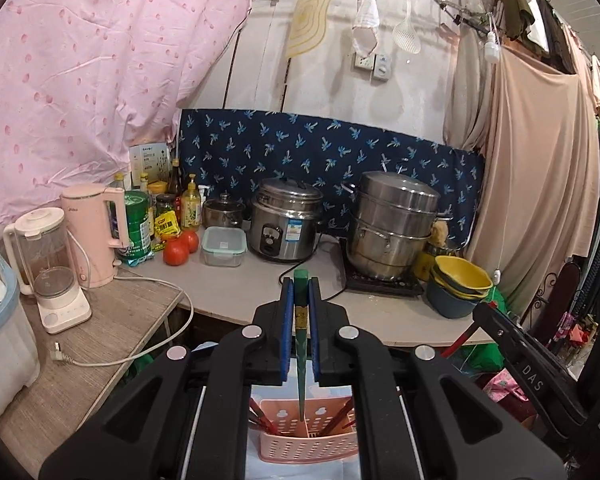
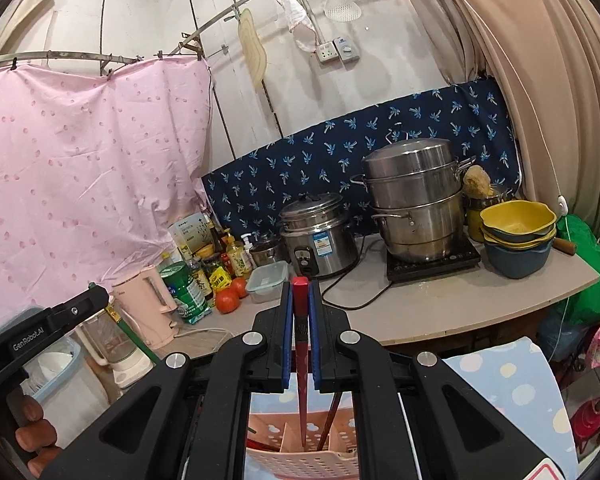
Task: Organize utensils
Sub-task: 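Lift both chopsticks and lower them into the pink holder, then open both grippers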
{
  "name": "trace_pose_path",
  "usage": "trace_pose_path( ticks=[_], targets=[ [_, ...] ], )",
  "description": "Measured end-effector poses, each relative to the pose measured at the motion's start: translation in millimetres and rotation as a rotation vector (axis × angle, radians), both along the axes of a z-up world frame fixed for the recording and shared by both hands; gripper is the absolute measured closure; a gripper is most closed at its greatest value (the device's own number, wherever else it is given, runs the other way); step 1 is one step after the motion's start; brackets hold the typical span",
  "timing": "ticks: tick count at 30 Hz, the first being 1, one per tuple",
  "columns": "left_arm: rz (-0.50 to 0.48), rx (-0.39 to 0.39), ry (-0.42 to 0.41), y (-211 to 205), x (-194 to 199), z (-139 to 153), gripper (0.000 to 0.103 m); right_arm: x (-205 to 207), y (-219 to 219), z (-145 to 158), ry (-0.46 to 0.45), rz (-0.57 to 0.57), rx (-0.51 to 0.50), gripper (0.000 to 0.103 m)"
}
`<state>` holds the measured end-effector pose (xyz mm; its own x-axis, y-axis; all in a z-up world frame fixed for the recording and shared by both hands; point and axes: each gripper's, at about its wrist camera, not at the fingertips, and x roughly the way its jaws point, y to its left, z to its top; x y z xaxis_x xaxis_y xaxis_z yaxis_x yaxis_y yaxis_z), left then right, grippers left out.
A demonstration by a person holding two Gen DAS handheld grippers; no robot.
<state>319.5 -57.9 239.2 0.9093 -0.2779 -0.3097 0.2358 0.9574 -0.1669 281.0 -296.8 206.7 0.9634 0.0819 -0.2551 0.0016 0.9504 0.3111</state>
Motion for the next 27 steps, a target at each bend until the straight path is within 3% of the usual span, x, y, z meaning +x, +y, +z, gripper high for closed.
trace_pose_path(
  ticks=[15, 21, 25, 27],
  targets=[
    [-0.011, 0.010, 0.128, -6.8, 33.8, -58.3, 0.095, 36.4, 3.5, -65.7, 0.151, 0.027, 0.011, 0.095],
    [0.005, 0.020, 0.126, -8.4, 30.1, -66.1, 0.094, 32.4, 2.7, -71.2, 0.164, 0.019, 0.022, 0.082],
    [0.015, 0.012, 0.126, -5.7, 26.1, -65.7, 0.076, 24.5, 2.8, -68.5, 0.155, 0.012, 0.016, 0.075],
    [0.020, 0.014, 0.122, -4.6, 22.1, -65.2, 0.074, 20.9, 3.3, -65.9, 0.151, 0.013, 0.014, 0.074]
  ],
)
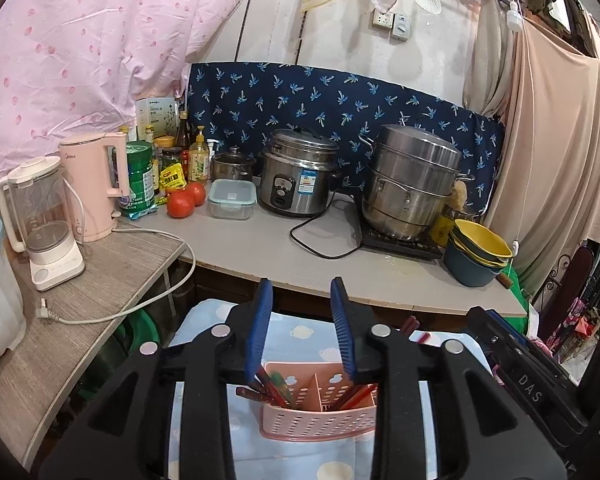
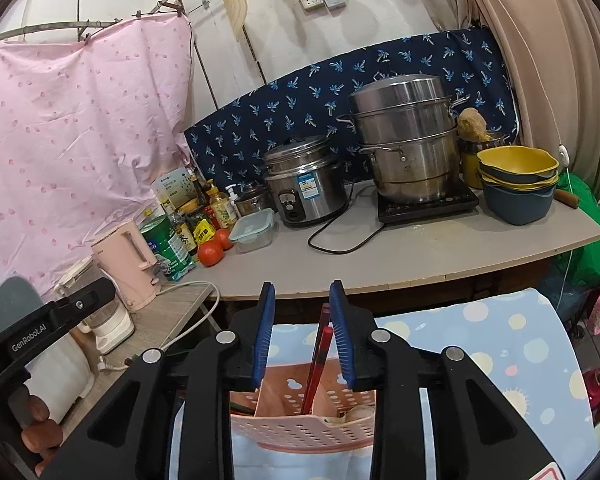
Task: Organize utensils
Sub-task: 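Lift both chopsticks and lower them into the pink holder, then open both grippers, then move both open grippers back down to the green chopstick and gold spoon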
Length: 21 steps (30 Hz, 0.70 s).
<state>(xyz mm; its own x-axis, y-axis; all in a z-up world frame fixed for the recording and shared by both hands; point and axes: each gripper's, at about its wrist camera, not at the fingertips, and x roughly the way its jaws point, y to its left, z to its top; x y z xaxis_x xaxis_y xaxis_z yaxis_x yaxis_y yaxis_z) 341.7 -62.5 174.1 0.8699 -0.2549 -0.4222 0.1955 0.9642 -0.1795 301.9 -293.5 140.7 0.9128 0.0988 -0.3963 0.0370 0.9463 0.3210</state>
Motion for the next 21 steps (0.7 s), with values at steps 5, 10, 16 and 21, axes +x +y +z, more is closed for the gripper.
trace_pose_path(
  ticks=[5, 10, 16, 21],
  targets=[
    [0.002, 0.005, 0.006, 3.5, -11.2, 0.3, 0.074, -14.0, 6.3, 4.6, -0.003, 0.014, -0.021, 0.073],
    [0.000, 0.011, 0.014, 9.1, -26.1, -1.2, 0.073, -32.1, 14.2, 5.4, 0.003, 0.031, -0.032, 0.073],
    [0.003, 0.031, 0.035, 14.8, -50.0, -7.6, 0.073, -59.5, 27.0, 1.5, 0.024, 0.058, -0.035, 0.073],
    [0.001, 0.054, 0.062, 20.9, -73.9, -20.0, 0.073, -87.0, 40.4, -6.0, 0.044, 0.080, -0.050, 0.073]
  ],
)
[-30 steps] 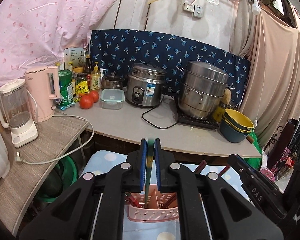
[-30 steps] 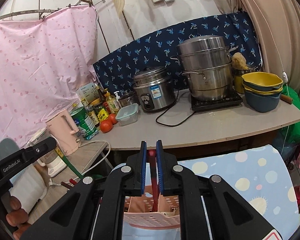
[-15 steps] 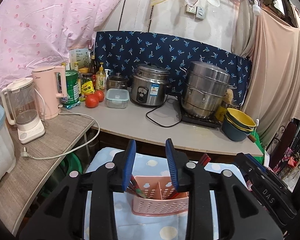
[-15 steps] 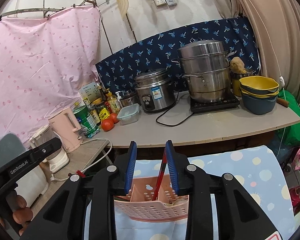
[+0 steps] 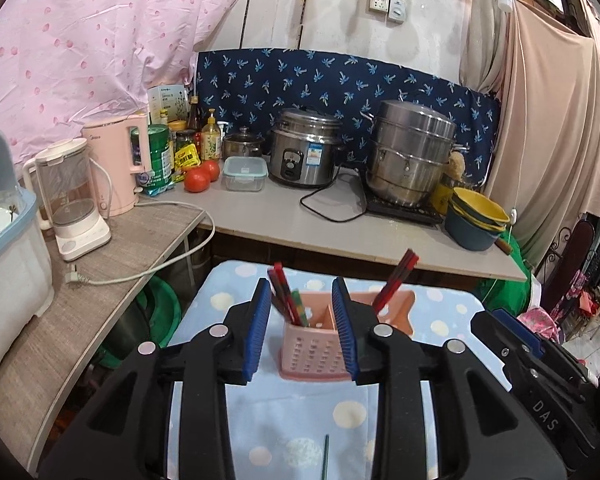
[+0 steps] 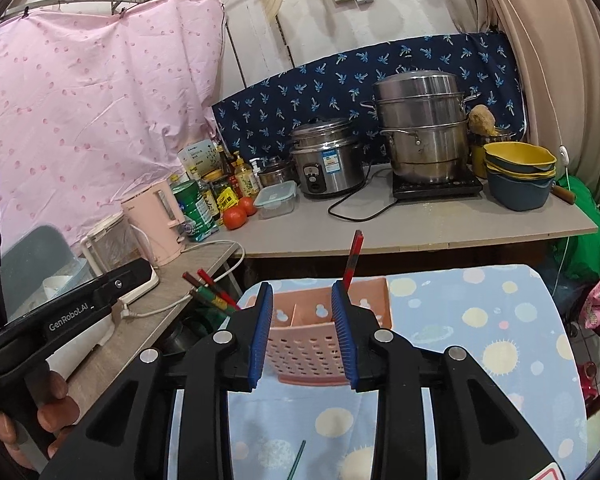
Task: Organize utensils
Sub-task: 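Move both open grippers back down to the green chopstick and gold spoon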
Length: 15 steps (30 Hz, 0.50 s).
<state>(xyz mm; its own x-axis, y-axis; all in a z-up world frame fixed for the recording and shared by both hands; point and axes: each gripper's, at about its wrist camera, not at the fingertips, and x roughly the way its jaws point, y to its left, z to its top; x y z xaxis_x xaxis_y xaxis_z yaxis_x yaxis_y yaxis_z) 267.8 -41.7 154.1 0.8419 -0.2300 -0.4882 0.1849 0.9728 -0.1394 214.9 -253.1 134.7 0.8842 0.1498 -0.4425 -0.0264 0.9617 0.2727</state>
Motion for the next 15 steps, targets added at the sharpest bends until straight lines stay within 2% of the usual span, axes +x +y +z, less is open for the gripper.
trace_pose_path(
  ticks=[8, 11, 15],
  targets=[
    [0.003, 0.021, 0.054, 9.9, -33.2, -24.7, 0.072, -40.1, 15.7, -26.2, 0.067, 0.024, -0.011, 0.073],
    [0.008, 0.036, 0.065, 13.6, -45.7, -37.3, 0.067, -53.6, 17.4, -40.3, 0.101, 0.031, -0.006, 0.073],
    [0.006, 0.040, 0.100, 19.0, -60.0, -57.7, 0.067, -70.0, 21.6, -62.9, 0.155, 0.037, -0.018, 0.073]
  ],
)
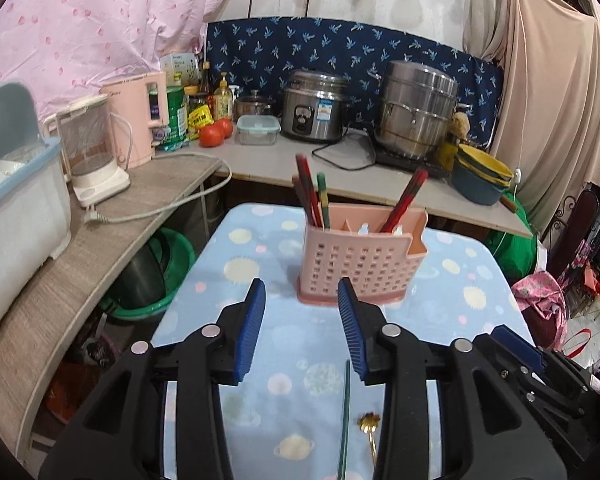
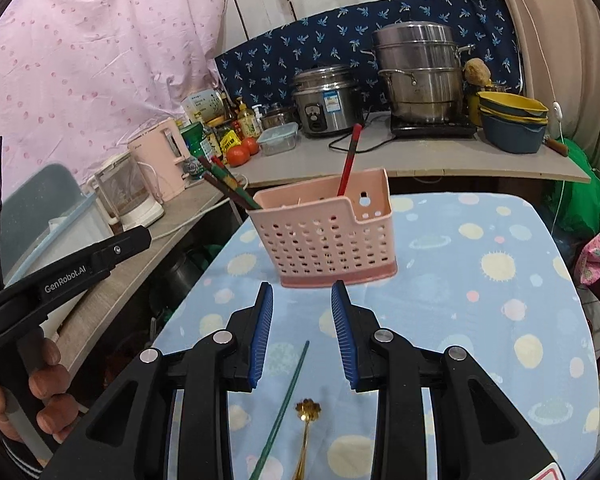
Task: Organize utensils
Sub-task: 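Move both open grippers back down to the green chopstick and gold spoon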
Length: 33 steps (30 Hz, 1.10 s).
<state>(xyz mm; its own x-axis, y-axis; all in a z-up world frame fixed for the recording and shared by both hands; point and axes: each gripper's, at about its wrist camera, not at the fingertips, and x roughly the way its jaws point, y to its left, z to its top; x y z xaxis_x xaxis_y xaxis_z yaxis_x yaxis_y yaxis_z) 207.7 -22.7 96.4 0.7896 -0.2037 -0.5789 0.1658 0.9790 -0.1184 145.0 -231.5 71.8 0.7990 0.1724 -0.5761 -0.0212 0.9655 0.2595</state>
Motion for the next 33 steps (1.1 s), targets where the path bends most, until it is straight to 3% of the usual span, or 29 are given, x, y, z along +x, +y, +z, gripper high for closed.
trace_pose_path(
  ticks=[12, 18, 27, 33],
  targets=[
    [-0.005, 0.042, 0.122, 6.5, -47.4, -70.2, 0.067, -50.2, 30.9, -82.7, 0.160, 0.055, -0.078, 0.073],
    [-0.006, 0.063, 0.194, 14.6, -65.1, -104.0, 0.067, -66.2, 39.2, -121.9, 0.241, 0.073, -0.058, 0.073],
    [0.004, 0.068, 0.277, 24.4, -83.5, -137.9, 0.067, -71.7, 51.6, -148.2, 0.295, 0.091, -0.067, 0.076],
    [-0.010, 0.070, 0.313, 21.4, -91.8, -148.8, 0.067, -74.0, 49.9, -155.0, 0.294, 0.080, -0.081, 0.090]
  ],
)
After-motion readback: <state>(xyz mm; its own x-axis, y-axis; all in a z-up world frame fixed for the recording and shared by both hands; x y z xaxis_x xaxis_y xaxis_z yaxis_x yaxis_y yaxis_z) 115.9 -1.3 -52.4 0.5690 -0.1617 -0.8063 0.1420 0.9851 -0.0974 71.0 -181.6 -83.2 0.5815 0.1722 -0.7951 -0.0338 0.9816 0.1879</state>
